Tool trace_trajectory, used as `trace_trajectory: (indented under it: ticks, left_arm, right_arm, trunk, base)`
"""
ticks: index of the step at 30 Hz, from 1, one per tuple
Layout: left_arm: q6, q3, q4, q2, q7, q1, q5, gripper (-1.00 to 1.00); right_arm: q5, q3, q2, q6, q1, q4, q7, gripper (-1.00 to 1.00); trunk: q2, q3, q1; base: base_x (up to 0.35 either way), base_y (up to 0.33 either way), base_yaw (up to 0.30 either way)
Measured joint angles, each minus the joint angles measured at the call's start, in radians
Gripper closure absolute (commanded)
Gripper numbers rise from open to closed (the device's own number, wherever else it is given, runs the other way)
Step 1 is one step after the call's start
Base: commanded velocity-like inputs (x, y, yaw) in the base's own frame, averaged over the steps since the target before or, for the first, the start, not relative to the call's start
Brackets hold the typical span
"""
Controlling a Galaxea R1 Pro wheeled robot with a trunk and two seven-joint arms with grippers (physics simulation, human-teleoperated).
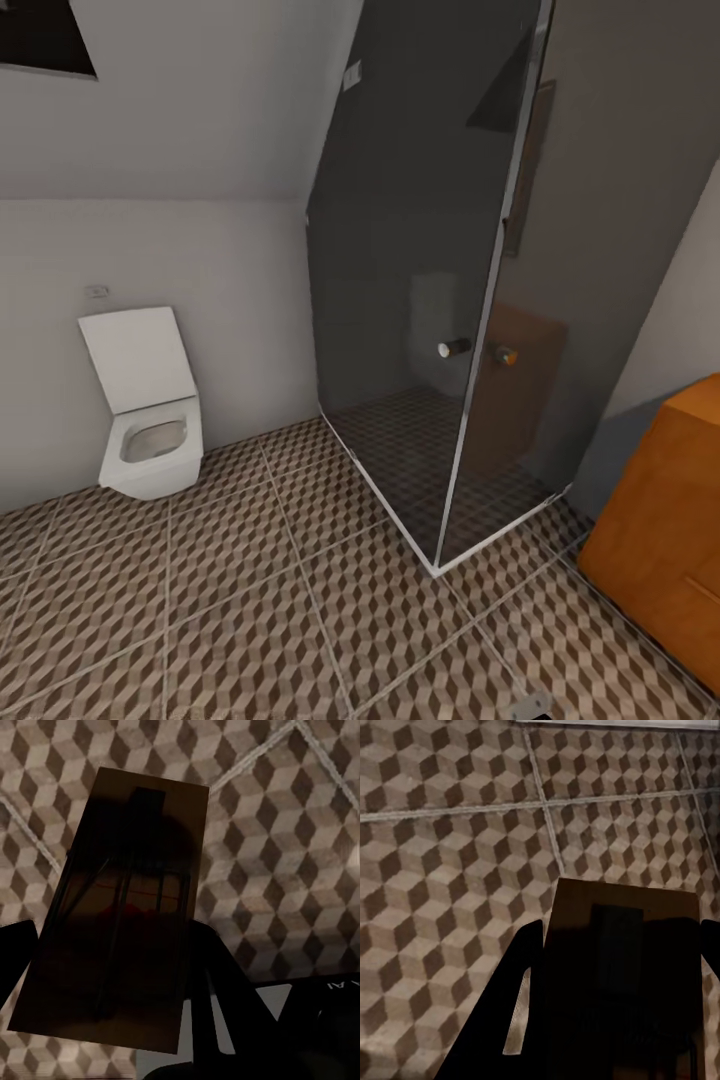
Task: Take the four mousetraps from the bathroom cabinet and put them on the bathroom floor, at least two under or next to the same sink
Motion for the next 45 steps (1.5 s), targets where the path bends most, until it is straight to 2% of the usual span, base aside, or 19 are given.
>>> trace_trajectory:
  ticks: [31,38,45]
  left_arm:
    - [0.000,0.001,0.013,0.001,0.000,0.000,0.000,1.00]
    - [0.000,0.001,0.039,0.002,0.000,0.000,0.043,1.00]
    - [0.000,0.002,0.067,0.001,0.000,0.000,0.051,1.00]
  right_arm:
    - [-0.006,0.000,0.002,-0.001,0.000,0.000,0.000,1.00]
    - [-0.009,0.000,0.001,-0.001,0.000,0.000,0.000,1.00]
    - [-0.010,0.000,0.001,-0.001,0.000,0.000,0.000,1.00]
  trunk:
    - [0.000,-0.020,0.000]
    - [0.000,-0.024,0.000]
    - [0.000,-0.027,0.000]
  base:
    - [0.000,0.000,0.275]
    - [0.000,0.000,0.287]
    - [0.000,0.000,0.287]
